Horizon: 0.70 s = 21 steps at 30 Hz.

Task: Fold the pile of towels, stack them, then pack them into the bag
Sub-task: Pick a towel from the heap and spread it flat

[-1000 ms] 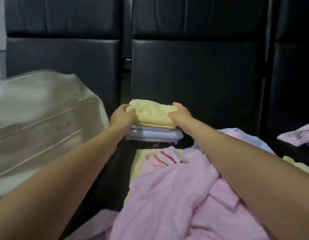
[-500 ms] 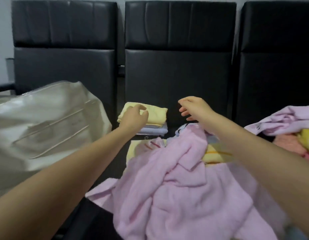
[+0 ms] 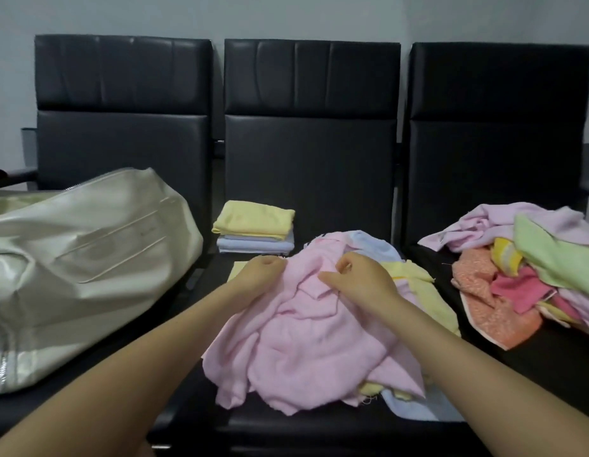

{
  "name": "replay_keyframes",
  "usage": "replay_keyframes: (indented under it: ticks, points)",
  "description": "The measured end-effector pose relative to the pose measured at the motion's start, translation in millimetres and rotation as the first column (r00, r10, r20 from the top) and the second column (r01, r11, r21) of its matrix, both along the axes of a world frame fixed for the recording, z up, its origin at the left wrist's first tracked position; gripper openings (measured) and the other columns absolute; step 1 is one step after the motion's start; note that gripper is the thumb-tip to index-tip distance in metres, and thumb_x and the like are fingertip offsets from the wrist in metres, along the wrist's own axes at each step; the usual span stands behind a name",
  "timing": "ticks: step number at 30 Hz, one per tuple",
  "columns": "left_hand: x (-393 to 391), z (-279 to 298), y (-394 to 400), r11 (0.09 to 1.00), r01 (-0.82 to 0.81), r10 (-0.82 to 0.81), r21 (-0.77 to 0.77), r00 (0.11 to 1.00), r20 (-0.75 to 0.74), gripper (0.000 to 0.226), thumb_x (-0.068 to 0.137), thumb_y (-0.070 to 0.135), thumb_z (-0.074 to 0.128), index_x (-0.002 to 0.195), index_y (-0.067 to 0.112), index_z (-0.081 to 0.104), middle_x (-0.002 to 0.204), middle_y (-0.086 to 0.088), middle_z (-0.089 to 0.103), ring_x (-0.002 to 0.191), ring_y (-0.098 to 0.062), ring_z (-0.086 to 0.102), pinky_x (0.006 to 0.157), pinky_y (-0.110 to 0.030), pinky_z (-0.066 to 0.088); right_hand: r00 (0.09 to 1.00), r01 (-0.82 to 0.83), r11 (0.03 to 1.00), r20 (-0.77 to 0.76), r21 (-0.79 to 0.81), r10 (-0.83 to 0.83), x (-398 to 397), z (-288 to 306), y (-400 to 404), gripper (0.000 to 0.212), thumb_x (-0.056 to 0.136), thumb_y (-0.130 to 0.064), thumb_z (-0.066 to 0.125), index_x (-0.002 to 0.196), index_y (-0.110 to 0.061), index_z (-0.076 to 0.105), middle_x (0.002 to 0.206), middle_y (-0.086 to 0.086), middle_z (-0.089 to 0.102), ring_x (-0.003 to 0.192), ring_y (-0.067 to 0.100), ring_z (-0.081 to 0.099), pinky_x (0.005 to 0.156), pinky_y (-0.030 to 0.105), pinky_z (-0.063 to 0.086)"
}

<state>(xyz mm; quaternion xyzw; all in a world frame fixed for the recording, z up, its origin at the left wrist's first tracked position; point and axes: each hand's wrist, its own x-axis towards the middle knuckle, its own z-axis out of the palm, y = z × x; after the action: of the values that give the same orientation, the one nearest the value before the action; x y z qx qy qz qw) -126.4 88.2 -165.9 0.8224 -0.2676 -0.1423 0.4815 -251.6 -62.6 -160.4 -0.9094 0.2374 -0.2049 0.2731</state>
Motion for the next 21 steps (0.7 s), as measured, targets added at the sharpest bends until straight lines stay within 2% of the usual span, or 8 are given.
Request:
replay_keyframes:
  ticks: [3, 5, 7, 9, 11, 13, 16, 21]
  points:
    - [-4, 11, 4, 0.959, -0.157, 0.118, -0.238, 0.978, -0.170, 0.027, 0.094, 0.022, 0.044, 0.079, 0.016, 0.066, 0.079, 0.002, 0.060, 0.077, -0.016, 0.052, 0.064, -0.027, 0.039, 1.000, -0.020, 0.999, 0.005, -0.028, 0.020, 4, -6, 2, 0.028, 0.087, -0.031, 0.059, 0.068, -0.013, 0.048, 0.064, 0.001, 0.050, 0.064, 0.020, 0.048, 0.059, 0.033, 0.036]
    - [-5, 24, 7, 0.870, -0.247, 0.122, -0.427, 0.947, -0.299, 0.029, 0.090, 0.018, 0.045, 0.070, 0.020, 0.065, 0.081, 0.006, 0.065, 0.084, -0.015, 0.058, 0.078, -0.031, 0.044, 0.987, -0.091, 0.976, 0.151, 0.200, 0.061, 7, 1, 4, 0.024, 0.089, -0.027, 0.054, 0.073, -0.009, 0.051, 0.070, 0.011, 0.052, 0.070, 0.027, 0.055, 0.064, 0.037, 0.047]
    - [-3, 37, 15, 0.800, -0.260, 0.072, -0.540, 0.936, -0.344, 0.029, 0.094, 0.013, 0.039, 0.072, 0.019, 0.058, 0.095, 0.005, 0.069, 0.097, -0.013, 0.062, 0.094, -0.031, 0.044, 0.942, -0.186, 0.833, 0.335, 0.521, 0.001, 8, 17, 7, 0.019, 0.093, -0.024, 0.051, 0.082, -0.010, 0.058, 0.081, 0.013, 0.059, 0.080, 0.029, 0.064, 0.071, 0.042, 0.056]
    - [-3, 43, 24, 0.785, -0.230, 0.021, -0.575, 0.938, -0.346, 0.032, 0.097, 0.010, 0.032, 0.072, 0.016, 0.051, 0.099, -0.001, 0.071, 0.099, -0.015, 0.065, 0.097, -0.032, 0.043, 0.895, -0.298, 0.626, 0.440, 0.721, -0.081, 8, 33, 9, 0.015, 0.097, -0.021, 0.049, 0.089, -0.014, 0.059, 0.087, 0.010, 0.061, 0.085, 0.026, 0.062, 0.077, 0.042, 0.053]
    - [-3, 38, 32, 0.827, -0.195, 0.010, -0.528, 0.943, -0.333, 0.032, 0.097, 0.009, 0.033, 0.072, 0.015, 0.052, 0.098, -0.005, 0.072, 0.097, -0.020, 0.067, 0.095, -0.033, 0.046, 0.839, -0.416, 0.427, 0.520, 0.803, -0.159, 9, 45, 8, 0.016, 0.097, -0.023, 0.051, 0.093, -0.012, 0.060, 0.092, 0.011, 0.062, 0.091, 0.026, 0.060, 0.088, 0.043, 0.049]
    - [-2, 28, 35, 0.879, -0.168, 0.018, -0.447, 0.947, -0.320, 0.029, 0.095, 0.011, 0.037, 0.076, 0.014, 0.059, 0.100, -0.009, 0.073, 0.096, -0.023, 0.067, 0.094, -0.035, 0.048, 0.841, -0.454, 0.331, 0.521, 0.827, -0.149, 9, 52, 10, 0.025, 0.095, -0.031, 0.055, 0.104, -0.009, 0.063, 0.097, 0.011, 0.065, 0.095, 0.026, 0.062, 0.093, 0.044, 0.048]
    - [1, 14, 35, 0.919, -0.128, -0.022, -0.374, 0.928, -0.372, 0.031, 0.103, 0.028, 0.036, 0.101, 0.013, 0.062, 0.105, -0.008, 0.071, 0.097, -0.023, 0.065, 0.088, -0.035, 0.050, 0.840, -0.498, 0.367, 0.542, 0.786, -0.021, 11, 49, 21, 0.023, 0.095, -0.027, 0.057, 0.082, -0.011, 0.065, 0.077, 0.005, 0.064, 0.080, 0.019, 0.062, 0.081, 0.036, 0.050]
    - [1, -3, 25, 0.966, -0.046, -0.068, -0.253, 0.903, -0.424, 0.059, 0.096, 0.061, 0.033, 0.126, 0.017, 0.059, 0.103, -0.006, 0.065, 0.084, -0.018, 0.060, 0.070, -0.026, 0.046, 0.845, -0.503, 0.501, 0.521, 0.704, 0.117, 5, 45, 45, 0.054, 0.093, -0.001, 0.052, 0.042, -0.018, 0.052, 0.042, -0.009, 0.047, 0.045, 0.005, 0.048, 0.041, 0.013, 0.037]
